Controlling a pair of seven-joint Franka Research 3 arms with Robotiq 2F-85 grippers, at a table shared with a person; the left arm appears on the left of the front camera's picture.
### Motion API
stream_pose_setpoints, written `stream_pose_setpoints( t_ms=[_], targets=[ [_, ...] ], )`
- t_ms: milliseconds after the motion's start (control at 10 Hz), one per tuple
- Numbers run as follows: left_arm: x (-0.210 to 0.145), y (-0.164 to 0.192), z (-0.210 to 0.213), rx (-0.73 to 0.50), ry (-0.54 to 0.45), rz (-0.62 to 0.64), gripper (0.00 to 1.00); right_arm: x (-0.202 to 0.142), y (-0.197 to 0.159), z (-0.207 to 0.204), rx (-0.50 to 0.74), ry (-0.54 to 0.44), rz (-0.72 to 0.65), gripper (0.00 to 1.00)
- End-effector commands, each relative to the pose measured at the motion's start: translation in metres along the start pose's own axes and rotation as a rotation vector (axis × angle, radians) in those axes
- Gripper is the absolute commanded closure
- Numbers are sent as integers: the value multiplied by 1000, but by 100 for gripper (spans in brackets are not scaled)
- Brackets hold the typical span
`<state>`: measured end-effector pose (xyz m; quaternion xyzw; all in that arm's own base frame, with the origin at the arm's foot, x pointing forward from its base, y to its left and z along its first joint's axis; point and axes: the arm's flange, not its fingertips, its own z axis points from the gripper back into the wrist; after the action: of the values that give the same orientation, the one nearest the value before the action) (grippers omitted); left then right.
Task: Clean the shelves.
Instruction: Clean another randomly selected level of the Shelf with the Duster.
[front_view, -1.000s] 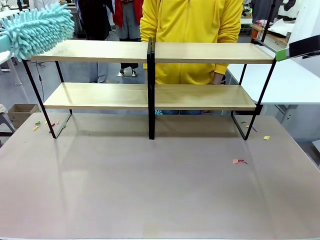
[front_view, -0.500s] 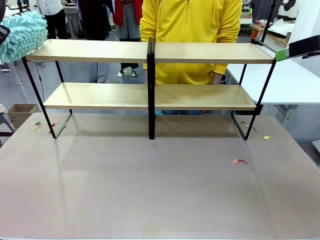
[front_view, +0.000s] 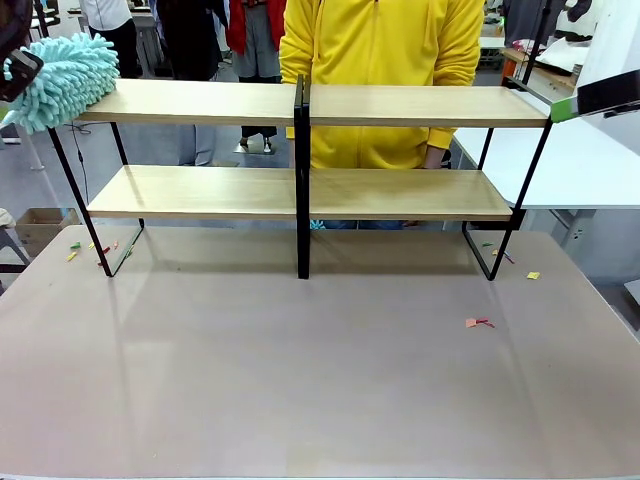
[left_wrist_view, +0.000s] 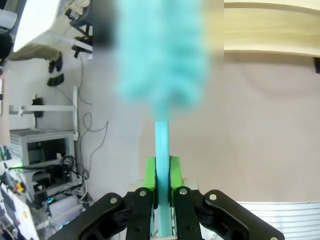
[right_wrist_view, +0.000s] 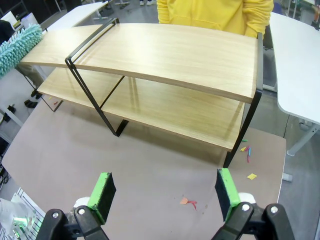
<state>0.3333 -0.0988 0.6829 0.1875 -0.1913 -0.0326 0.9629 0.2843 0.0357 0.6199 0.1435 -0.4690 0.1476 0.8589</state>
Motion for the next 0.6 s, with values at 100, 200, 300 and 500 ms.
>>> stream_pose_setpoints(
  t_ms=[100,200,300,500],
  targets=[
    [-2,2,-2,109,1,45,87,0,-1,0,4,-1,-2,0],
    [-3,3,-1,119,-6,62,87,0,-1,0,4,-1,-2,0],
    [-4,6,0,105,-15,61,87,0,-1,0,4,-1,-2,0],
    [-15,37,13,-29,-71,54,87,0,-1,0,4,-1,-2,0]
  ],
)
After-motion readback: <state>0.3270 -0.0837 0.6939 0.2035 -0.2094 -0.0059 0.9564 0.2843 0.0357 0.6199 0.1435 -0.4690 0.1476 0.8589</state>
